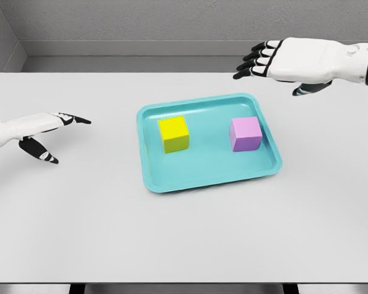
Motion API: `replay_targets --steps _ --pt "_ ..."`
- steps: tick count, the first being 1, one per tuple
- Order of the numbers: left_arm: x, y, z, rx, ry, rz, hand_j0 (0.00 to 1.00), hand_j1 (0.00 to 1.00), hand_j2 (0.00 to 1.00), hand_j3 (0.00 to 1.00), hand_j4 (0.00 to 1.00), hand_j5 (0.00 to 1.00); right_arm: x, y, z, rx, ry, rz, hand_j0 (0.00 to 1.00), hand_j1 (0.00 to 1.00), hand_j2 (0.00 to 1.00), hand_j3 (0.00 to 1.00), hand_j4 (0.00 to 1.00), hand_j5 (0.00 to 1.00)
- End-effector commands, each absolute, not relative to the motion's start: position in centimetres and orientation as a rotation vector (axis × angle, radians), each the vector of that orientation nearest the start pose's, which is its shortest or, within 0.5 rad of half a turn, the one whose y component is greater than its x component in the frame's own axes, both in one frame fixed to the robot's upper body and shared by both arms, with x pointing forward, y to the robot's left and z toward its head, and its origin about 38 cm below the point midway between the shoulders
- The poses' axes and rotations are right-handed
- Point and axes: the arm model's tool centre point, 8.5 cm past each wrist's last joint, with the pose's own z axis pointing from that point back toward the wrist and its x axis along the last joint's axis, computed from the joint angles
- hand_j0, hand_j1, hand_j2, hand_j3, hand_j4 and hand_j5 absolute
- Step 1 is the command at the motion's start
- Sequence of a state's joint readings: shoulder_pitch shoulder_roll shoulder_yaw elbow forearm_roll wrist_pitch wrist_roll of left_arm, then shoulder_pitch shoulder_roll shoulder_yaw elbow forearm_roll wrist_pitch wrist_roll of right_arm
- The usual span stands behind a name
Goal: Push two cubes
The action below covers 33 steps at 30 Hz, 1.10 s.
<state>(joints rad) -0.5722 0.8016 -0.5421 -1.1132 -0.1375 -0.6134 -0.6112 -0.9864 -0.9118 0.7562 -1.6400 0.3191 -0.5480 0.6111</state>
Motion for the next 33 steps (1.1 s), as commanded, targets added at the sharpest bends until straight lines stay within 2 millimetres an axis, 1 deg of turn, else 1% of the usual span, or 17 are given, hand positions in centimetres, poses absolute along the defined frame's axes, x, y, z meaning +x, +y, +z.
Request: replay_targets --steps 1,5,6,7,8,9,10,11,12,13,14,16,17,19,21,25,33 --pt "44.2 38.9 15.9 0.202 -1.306 -1.682 1.00 1.00 1.00 1.00 1.00 1.00 43.1 -26.0 34.8 0.751 1.809 -2.839 1.00 1.00 1.00 1.00 1.00 1.00" --pt "44.3 38.9 16.0 0.206 -1.304 -1.685 1.00 1.00 1.00 1.00 1.00 1.00 42.9 -27.3 33.8 0.737 1.774 -2.887 1.00 1.00 1.00 1.00 1.00 1.00" --pt "44.8 38.4 16.2 0.233 -1.288 -1.722 1.00 1.00 1.00 1.00 1.00 1.00 42.5 -29.1 33.6 0.768 1.736 -2.933 0.70 0.70 0.70 0.70 0.70 0.70" --pt "45.1 37.7 16.0 0.242 -1.283 -1.745 1.00 1.00 1.00 1.00 1.00 1.00 42.3 -29.6 33.2 0.752 1.711 -2.949 0.41 0.41 0.41 0.41 0.41 0.41" --pt "45.7 36.4 15.9 0.246 -1.277 -1.783 0.93 0.93 0.93 0.93 0.93 0.93 42.2 -29.8 32.7 0.731 1.703 -2.959 0.33 0.33 0.33 0.33 0.33 0.33" --pt "46.3 35.7 16.0 0.240 -1.266 -1.808 0.77 0.77 0.77 0.77 0.77 0.77 42.2 -29.9 32.9 0.739 1.705 -2.957 0.33 0.33 0.33 0.33 0.33 0.33" --pt "46.9 35.9 16.1 0.247 -1.242 -1.816 0.63 0.63 0.63 0.63 0.63 0.63 42.1 -31.3 33.4 0.788 1.683 -2.980 0.33 0.33 0.33 0.33 0.33 0.33" --pt "47.2 35.6 15.9 0.242 -1.246 -1.807 0.59 0.59 0.59 0.59 0.59 0.59 41.7 -33.1 33.6 0.837 1.642 -3.023 0.30 0.30 0.30 0.30 0.30 0.30" --pt "47.2 34.8 15.8 0.236 -1.244 -1.832 0.55 0.55 0.55 0.55 0.55 0.55 41.8 -33.7 33.1 0.834 1.634 -3.051 0.18 0.18 0.18 0.18 0.18 0.18" --pt "47.6 33.3 15.7 0.229 -1.239 -1.874 0.47 0.47 0.47 0.47 0.47 0.47 42.4 -34.2 31.9 0.814 1.639 -3.097 0.15 0.15 0.15 0.15 0.15 0.15" --pt "47.6 32.7 15.3 0.215 -1.232 -1.892 0.39 0.39 0.39 0.39 0.39 0.39 42.6 -34.0 31.3 0.793 1.646 -3.107 0.14 0.14 0.14 0.14 0.14 0.14" --pt "47.9 32.1 15.4 0.209 -1.234 -1.905 0.29 0.29 0.29 0.29 0.29 0.29 43.3 -31.6 29.1 0.679 1.666 -3.106 0.14 0.14 0.14 0.14 0.14 0.14" --pt "48.6 31.7 16.7 0.230 -1.259 -1.911 0.29 0.29 0.29 0.29 0.29 0.29 43.4 -30.8 28.3 0.636 1.668 -3.107 0.14 0.14 0.14 0.14 0.14 0.14" --pt "49.6 28.6 17.8 0.211 -1.331 -1.926 0.29 0.29 0.29 0.29 0.29 0.29 43.6 -29.4 26.1 0.552 1.655 -3.145 0.15 0.15 0.15 0.15 0.15 0.15" --pt "49.6 28.2 18.0 0.208 -1.342 -1.928 0.29 0.29 0.29 0.29 0.29 0.29 44.7 -28.7 24.4 0.500 1.688 -3.175 0.15 0.15 0.15 0.15 0.15 0.15" --pt "49.7 25.2 17.5 0.161 -1.364 -1.969 0.29 0.29 0.29 0.29 0.29 0.29 45.4 -29.4 24.0 0.519 1.694 -3.208 0.15 0.15 0.15 0.15 0.15 0.15" --pt "49.9 22.9 17.3 0.159 -1.366 -2.022 0.29 0.29 0.29 0.29 0.29 0.29 47.1 -29.4 22.5 0.505 1.748 -3.252 0.15 0.15 0.15 0.15 0.15 0.15"
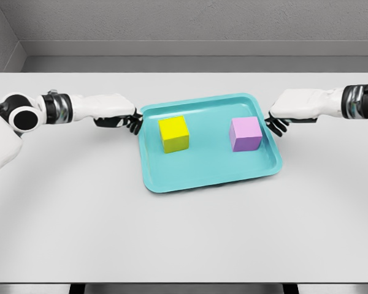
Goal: Push two cubes
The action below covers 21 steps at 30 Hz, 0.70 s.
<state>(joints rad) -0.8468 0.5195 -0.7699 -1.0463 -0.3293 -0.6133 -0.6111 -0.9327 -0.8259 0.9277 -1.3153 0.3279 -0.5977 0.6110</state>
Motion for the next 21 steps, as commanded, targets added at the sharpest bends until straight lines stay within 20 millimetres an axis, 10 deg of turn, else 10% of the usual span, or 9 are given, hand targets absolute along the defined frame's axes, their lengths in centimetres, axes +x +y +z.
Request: replay_targets --steps 1,21 --pt "49.9 22.3 17.0 0.154 -1.363 -2.035 0.29 0.29 0.29 0.29 0.29 0.29 47.1 -29.3 22.4 -0.343 -1.199 2.230 0.15 0.15 0.15 0.15 0.15 0.15" --pt "49.7 19.0 15.3 0.154 -1.313 -2.136 0.29 0.29 0.29 0.29 0.29 0.29 49.0 -29.1 20.3 -0.312 -1.165 2.153 0.15 0.15 0.15 0.15 0.15 0.15"
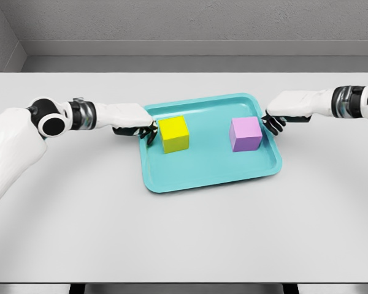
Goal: Push two cubes
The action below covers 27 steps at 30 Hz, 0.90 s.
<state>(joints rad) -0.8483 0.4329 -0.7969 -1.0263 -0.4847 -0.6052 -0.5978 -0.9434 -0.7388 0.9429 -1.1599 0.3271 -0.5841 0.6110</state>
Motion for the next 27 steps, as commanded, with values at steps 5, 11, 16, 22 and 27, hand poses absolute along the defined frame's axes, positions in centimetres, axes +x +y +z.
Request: replay_targets --steps 5,11,16,22,27 --pt "49.5 17.4 14.7 0.159 -1.292 -2.193 0.29 0.29 0.29 0.29 0.29 0.29 49.3 -29.3 19.1 -0.294 -1.134 2.139 0.15 0.15 0.15 0.15 0.15 0.15" --pt "49.5 16.2 15.0 0.159 -1.308 -2.211 0.29 0.29 0.29 0.29 0.29 0.29 49.8 -29.6 18.9 -0.296 -1.124 2.115 0.15 0.15 0.15 0.15 0.15 0.15" --pt "49.5 16.2 15.1 0.162 -1.308 -2.213 0.29 0.29 0.29 0.29 0.29 0.29 49.7 -28.6 18.2 -0.271 -1.123 2.129 0.15 0.15 0.15 0.15 0.15 0.15" --pt "49.2 14.8 14.9 0.141 -1.317 -2.239 0.29 0.29 0.29 0.29 0.29 0.29 49.5 -26.3 17.6 -0.232 -1.143 2.172 0.15 0.15 0.15 0.15 0.15 0.15" --pt "49.0 14.1 14.8 0.129 -1.323 -2.249 0.29 0.29 0.29 0.29 0.29 0.29 49.3 -25.9 19.2 -0.233 -1.198 2.201 0.15 0.15 0.15 0.15 0.15 0.15"
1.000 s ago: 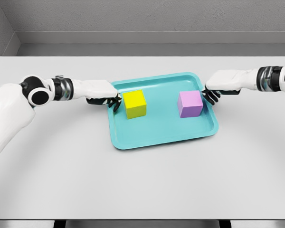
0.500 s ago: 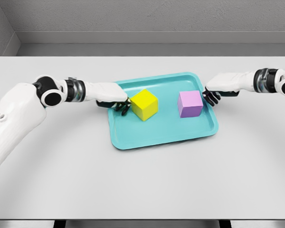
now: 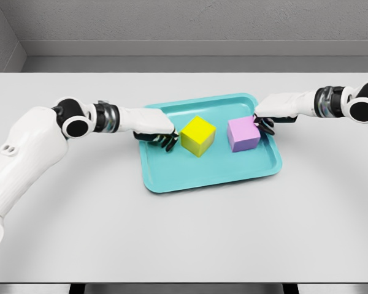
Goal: Push two cubes
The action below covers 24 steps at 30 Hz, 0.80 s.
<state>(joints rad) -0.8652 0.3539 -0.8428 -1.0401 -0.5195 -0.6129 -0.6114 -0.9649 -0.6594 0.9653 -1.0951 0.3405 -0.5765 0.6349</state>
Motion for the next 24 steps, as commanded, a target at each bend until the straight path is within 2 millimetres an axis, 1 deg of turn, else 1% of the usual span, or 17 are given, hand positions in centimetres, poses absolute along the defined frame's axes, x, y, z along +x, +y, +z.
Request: replay_targets --steps 1,5,7,8,9,11,14,17,18,21,24 --pt "49.0 13.9 14.8 0.125 -1.323 -2.253 0.29 0.29 0.29 0.29 0.29 0.29 49.3 -25.9 19.2 -0.233 -1.198 2.201 0.15 0.15 0.15 0.15 0.15 0.15" --pt "49.1 13.8 15.1 0.130 -1.329 -2.255 0.29 0.29 0.29 0.29 0.29 0.29 49.3 -25.6 19.6 -0.237 -1.215 2.203 0.16 0.16 0.16 0.16 0.16 0.16" --pt "49.5 14.2 15.5 0.149 -1.322 -2.253 0.29 0.29 0.29 0.29 0.29 0.29 49.3 -25.6 19.6 -0.238 -1.216 2.202 0.16 0.16 0.16 0.16 0.16 0.16" --pt "49.6 14.4 15.6 0.153 -1.321 -2.251 0.29 0.29 0.29 0.29 0.29 0.29 49.5 -25.8 20.1 -0.249 -1.229 2.190 0.17 0.17 0.17 0.17 0.17 0.17" --pt "49.6 14.5 15.6 0.154 -1.321 -2.250 0.29 0.29 0.29 0.29 0.29 0.29 49.6 -25.8 20.5 -0.260 -1.240 2.185 0.20 0.20 0.20 0.20 0.20 0.20" --pt "49.7 14.7 15.7 0.158 -1.319 -2.246 0.29 0.29 0.29 0.29 0.29 0.29 49.8 -25.9 20.9 -0.270 -1.243 2.183 0.21 0.21 0.21 0.21 0.21 0.21" --pt "49.9 14.9 16.1 0.169 -1.323 -2.240 0.29 0.29 0.29 0.29 0.29 0.29 50.5 -26.3 22.8 -0.317 -1.279 2.162 0.21 0.21 0.21 0.21 0.21 0.21" --pt "50.1 15.4 15.9 0.172 -1.310 -2.230 0.29 0.29 0.29 0.29 0.29 0.29 50.6 -26.5 23.2 -0.330 -1.281 2.157 0.22 0.22 0.22 0.22 0.22 0.22" --pt "50.4 15.8 15.9 0.176 -1.307 -2.213 0.29 0.29 0.29 0.29 0.29 0.29 50.8 -26.7 23.7 -0.343 -1.296 2.144 0.22 0.22 0.22 0.22 0.22 0.22" --pt "50.6 16.0 15.9 0.178 -1.306 -2.201 0.29 0.29 0.29 0.29 0.29 0.29 50.9 -28.1 24.7 -0.379 -1.303 2.113 0.23 0.23 0.23 0.23 0.23 0.23" --pt "50.7 16.2 15.9 0.180 -1.304 -2.193 0.29 0.29 0.29 0.29 0.29 0.29 50.8 -28.4 24.7 -0.382 -1.300 2.111 0.23 0.23 0.23 0.23 0.23 0.23"
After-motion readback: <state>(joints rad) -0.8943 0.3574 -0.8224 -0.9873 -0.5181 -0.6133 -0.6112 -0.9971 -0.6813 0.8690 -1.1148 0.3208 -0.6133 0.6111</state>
